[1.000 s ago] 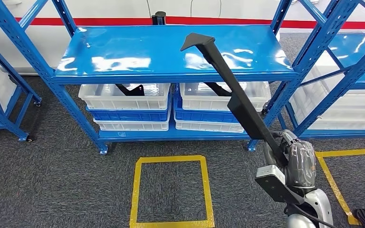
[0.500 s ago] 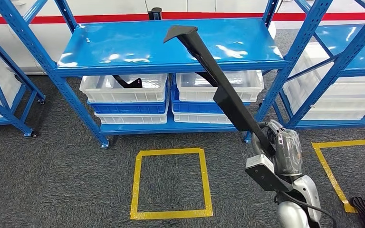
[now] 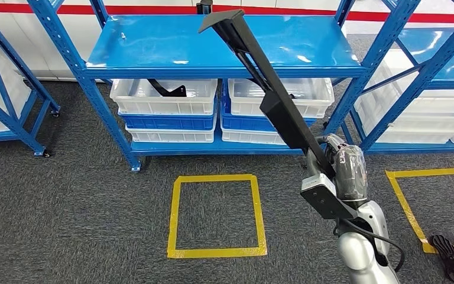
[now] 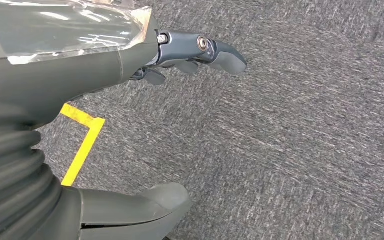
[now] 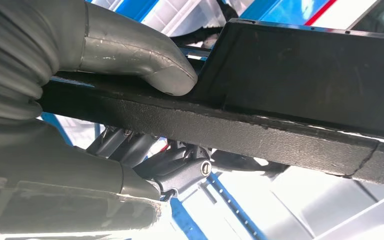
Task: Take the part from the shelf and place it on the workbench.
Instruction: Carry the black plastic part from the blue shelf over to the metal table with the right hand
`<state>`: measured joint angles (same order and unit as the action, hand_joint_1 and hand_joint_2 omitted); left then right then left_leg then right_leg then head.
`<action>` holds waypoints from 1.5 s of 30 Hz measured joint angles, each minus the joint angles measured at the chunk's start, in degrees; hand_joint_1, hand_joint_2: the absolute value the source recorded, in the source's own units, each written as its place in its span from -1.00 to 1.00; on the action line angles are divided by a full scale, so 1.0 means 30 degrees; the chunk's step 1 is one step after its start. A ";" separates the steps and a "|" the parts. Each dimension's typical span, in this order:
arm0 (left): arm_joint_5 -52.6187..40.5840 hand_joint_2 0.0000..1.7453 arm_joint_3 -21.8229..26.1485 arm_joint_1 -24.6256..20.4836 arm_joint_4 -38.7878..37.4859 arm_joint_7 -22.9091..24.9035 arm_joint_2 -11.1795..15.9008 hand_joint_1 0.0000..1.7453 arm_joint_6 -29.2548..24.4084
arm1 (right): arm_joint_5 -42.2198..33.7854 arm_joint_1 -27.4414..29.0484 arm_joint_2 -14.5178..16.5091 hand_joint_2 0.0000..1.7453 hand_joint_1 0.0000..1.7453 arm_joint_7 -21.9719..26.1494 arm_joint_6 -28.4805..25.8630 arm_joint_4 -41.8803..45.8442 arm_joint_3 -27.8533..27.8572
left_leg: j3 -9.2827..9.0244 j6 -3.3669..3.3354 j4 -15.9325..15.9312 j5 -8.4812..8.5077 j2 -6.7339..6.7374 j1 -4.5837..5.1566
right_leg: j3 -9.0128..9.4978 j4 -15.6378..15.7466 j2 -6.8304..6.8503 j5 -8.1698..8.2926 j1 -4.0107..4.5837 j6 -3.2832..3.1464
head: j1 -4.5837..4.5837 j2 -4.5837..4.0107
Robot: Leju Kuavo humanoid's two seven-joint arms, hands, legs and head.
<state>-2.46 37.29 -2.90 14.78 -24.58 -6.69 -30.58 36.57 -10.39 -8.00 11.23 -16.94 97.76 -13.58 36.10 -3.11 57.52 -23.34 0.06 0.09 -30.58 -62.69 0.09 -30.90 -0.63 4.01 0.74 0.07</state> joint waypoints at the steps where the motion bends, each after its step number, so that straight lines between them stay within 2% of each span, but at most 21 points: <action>1: -0.0017 1.00 0.0025 -0.0002 0.0004 0.0004 -0.0025 -1.00 0.0011 | -0.0073 -0.0035 -0.0009 1.00 1.00 0.0007 -0.0069 -0.0009 0.0057 | 0.0073 0.0089 -0.0020 0.0144 0.0007 0.0013 | 0.0816 0.1276 0.0003 0.0178 0.0097 -0.0105 | -0.0017 0.0002; 3: -0.0033 1.00 0.0080 -0.0010 0.0007 0.0011 -0.0086 -1.00 0.0002 | -0.0182 -0.0123 -0.0016 1.00 1.00 0.0034 -0.0164 -0.0028 0.0162 | 0.0159 0.0298 -0.0074 0.0441 0.0027 0.0030 | 0.1437 0.2444 -0.0012 0.0272 0.0286 -0.0382 | -0.0026 0.0002; 6: -0.0046 1.00 0.0156 -0.0019 0.0007 0.0013 -0.0140 -1.00 -0.0051 | -0.0220 -0.0206 -0.0015 1.00 1.00 0.0063 -0.0195 -0.0084 0.0286 | 0.0368 0.0604 0.0152 0.0264 -0.0034 0.0009 | 0.1100 0.2505 0.0003 0.0704 0.0080 -0.0820 | -0.0052 0.0000; 9: -0.0046 1.00 0.0177 -0.0015 0.0007 0.0018 -0.0159 -1.00 -0.0064 | -0.0228 -0.0264 0.0005 1.00 1.00 0.0073 -0.0195 -0.0141 0.0304 | 0.1341 0.0906 0.3010 -0.2124 -0.0086 -0.0111 | 0.0649 0.2528 0.0070 0.1223 -0.0133 -0.1205 | -0.0179 0.0002; 11: -0.0046 1.00 0.0186 -0.0017 0.0007 0.0018 -0.0162 -1.00 -0.0064 | -0.0233 -0.0261 0.0007 1.00 1.00 0.0078 -0.0195 -0.0199 0.0306 | 0.1853 0.1087 0.5210 -0.3131 -0.0080 -0.0210 | 0.0206 0.2418 0.0085 0.1496 -0.0136 -0.1170 | -0.0197 0.0004; 13: -0.0046 1.00 0.0211 -0.0020 0.0011 0.0018 -0.0158 -1.00 -0.0064 | -0.0235 -0.0254 0.0007 1.00 1.00 0.0082 -0.0195 -0.0255 0.0310 | 0.1144 0.1221 0.4931 -0.2704 -0.0070 -0.0346 | -0.0241 0.2207 0.0081 0.1681 -0.0194 -0.1078 | -0.0204 0.0002; 15: -0.0058 1.00 0.0279 -0.0055 0.0018 0.0018 -0.0157 -1.00 -0.0058 | -0.0235 -0.0266 0.0007 1.00 1.00 0.0084 -0.0195 -0.0273 0.0334 | -0.0681 0.1341 0.2397 -0.1989 -0.0098 -0.0468 | -0.0632 0.1906 0.0073 0.1776 -0.0245 -0.0969 | -0.0213 0.0000; 17: -0.0089 1.00 0.0341 -0.0096 0.0022 0.0018 -0.0164 -1.00 -0.0051 | -0.0235 -0.0304 0.0007 1.00 1.00 0.0094 -0.0199 -0.0288 0.0383 | -0.1738 0.1255 0.0628 -0.1816 -0.0169 -0.0434 | -0.0947 0.1655 0.0071 0.1899 -0.0190 -0.0769 | -0.0228 0.0002; 21: -0.0139 1.00 0.0372 -0.0108 0.0022 0.0016 -0.0168 -1.00 -0.0042 | -0.0399 -0.0317 0.0004 1.00 1.00 0.0207 -0.0251 -0.0328 0.0476 | -0.1461 0.0584 0.0345 -0.1512 -0.0132 -0.0297 | -0.1316 0.1470 0.0050 0.2031 -0.0157 -0.0245 | -0.0242 0.0003; 24: -0.0179 1.00 0.0399 -0.0154 0.0022 0.0011 -0.0148 -1.00 -0.0047 | -0.0594 -0.0305 -0.0016 1.00 1.00 0.0335 -0.0392 -0.0337 0.0663 | -0.0914 0.0026 0.0234 -0.0982 -0.0055 -0.0274 | -0.2393 -0.1071 0.0020 0.0242 -0.0164 -0.0491 | -0.0129 0.0000; 26: -0.0226 1.00 0.0428 -0.0151 0.0022 0.0011 -0.0138 -1.00 -0.0049 | -0.0681 -0.0263 -0.0026 1.00 1.00 0.0379 -0.0437 -0.0350 0.0803 | -0.0407 -0.0060 0.0242 -0.0607 -0.0017 -0.0222 | -0.3057 -0.3509 0.0013 -0.0881 -0.0154 -0.0491 | -0.0088 0.0000; 27: -0.0268 1.00 0.0437 -0.0147 0.0022 0.0011 -0.0137 -1.00 -0.0049 | -0.0719 -0.0229 -0.0027 1.00 1.00 0.0386 -0.0439 -0.0359 0.0865 | -0.0160 -0.0059 0.0247 -0.0419 0.0004 -0.0201 | -0.3008 -0.4021 0.0012 -0.0969 -0.0154 -0.0364 | -0.0088 0.0000; 28: -0.0311 1.00 0.0442 -0.0145 0.0022 0.0011 -0.0135 -1.00 -0.0047 | -0.0757 -0.0200 -0.0029 1.00 1.00 0.0390 -0.0439 -0.0366 0.0920 | 0.0064 -0.0036 0.0251 -0.0234 0.0020 -0.0191 | -0.2597 -0.3803 0.0013 -0.0740 -0.0156 -0.0191 | -0.0086 0.0000; 30: -0.0388 1.00 0.0443 -0.0148 0.0022 0.0013 -0.0135 -1.00 -0.0040 | -0.0838 -0.0173 -0.0029 1.00 1.00 0.0410 -0.0443 -0.0374 0.1008 | 0.0424 0.0069 0.0259 0.0119 0.0026 -0.0187 | -0.0806 -0.1436 0.0017 -0.0025 -0.0151 0.0013 | -0.0082 0.0000; 32: -0.0432 1.00 0.0443 -0.0147 0.0022 0.0016 -0.0142 -1.00 -0.0027 | -0.0920 -0.0139 -0.0031 1.00 1.00 0.0466 -0.0463 -0.0372 0.1093 | 0.0619 0.0274 0.0237 0.0473 0.0025 -0.0150 | 0.0956 0.1257 0.0009 0.0112 -0.0001 -0.0146 | -0.0094 0.0000; 33: -0.0463 1.00 0.0443 -0.0144 0.0020 0.0018 -0.0142 -1.00 -0.0015 | -0.0967 -0.0107 -0.0038 1.00 1.00 0.0517 -0.0494 -0.0372 0.1151 | 0.0647 0.0387 0.0204 0.0638 0.0025 -0.0135 | 0.1354 0.1988 -0.0005 0.0030 0.0083 -0.0277 | -0.0073 0.0000; 35: -0.0523 1.00 0.0444 -0.0122 0.0016 0.0016 -0.0133 -1.00 0.0027 | -0.1105 -0.0012 -0.0067 1.00 1.00 0.0631 -0.0561 -0.0377 0.1300 | 0.0665 0.0607 0.0085 0.0952 0.0010 -0.0121 | 0.1220 0.2151 -0.0020 0.0181 0.0102 -0.0509 | -0.0050 0.0000; 37: -0.0565 1.00 0.0446 -0.0076 0.0015 0.0002 -0.0109 -1.00 0.0096 | -0.1264 0.0039 -0.0102 1.00 1.00 0.0754 -0.0621 -0.0381 0.1435 | 0.0901 0.0806 0.0433 0.0446 -0.0041 -0.0148 | 0.0967 0.2179 0.0021 0.0531 -0.0097 -0.0832 | -0.0075 0.0000; 41: -0.0585 1.00 0.0443 -0.0034 0.0015 -0.0018 -0.0084 -1.00 0.0255 | -0.1485 0.0132 -0.0228 1.00 1.00 0.0909 -0.0687 -0.0390 0.1669 | 0.2039 0.1125 0.4711 -0.2859 -0.0079 -0.0256 | 0.0133 0.2153 0.0077 0.1379 -0.0177 -0.1224 | -0.0179 0.0000; 43: -0.0585 1.00 0.0443 -0.0035 0.0015 -0.0018 -0.0071 -1.00 0.0288 | -0.1517 0.0219 -0.0271 1.00 1.00 0.0938 -0.0700 -0.0401 0.1765 | 0.1691 0.1219 0.5515 -0.2764 -0.0071 -0.0319 | -0.0364 0.2062 0.0079 0.1715 -0.0178 -0.1143 | -0.0186 0.0002; 45: -0.0587 1.00 0.0443 -0.0049 0.0015 -0.0018 -0.0049 -1.00 0.0295 | -0.1528 0.0285 -0.0306 1.00 1.00 0.0947 -0.0707 -0.0403 0.1842 | -0.0018 0.1242 0.3584 -0.1931 -0.0069 -0.0433 | -0.0791 0.1865 0.0072 0.1938 -0.0213 -0.0989 | -0.0202 0.0004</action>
<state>-4.22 38.62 -3.05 14.82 -24.63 -6.84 -29.70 31.99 -9.53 -8.92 14.07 -19.06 96.55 -8.05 36.05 0.62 68.27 -29.13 -0.15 -1.21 -32.96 -57.09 0.31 -25.09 -1.27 1.05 0.13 0.08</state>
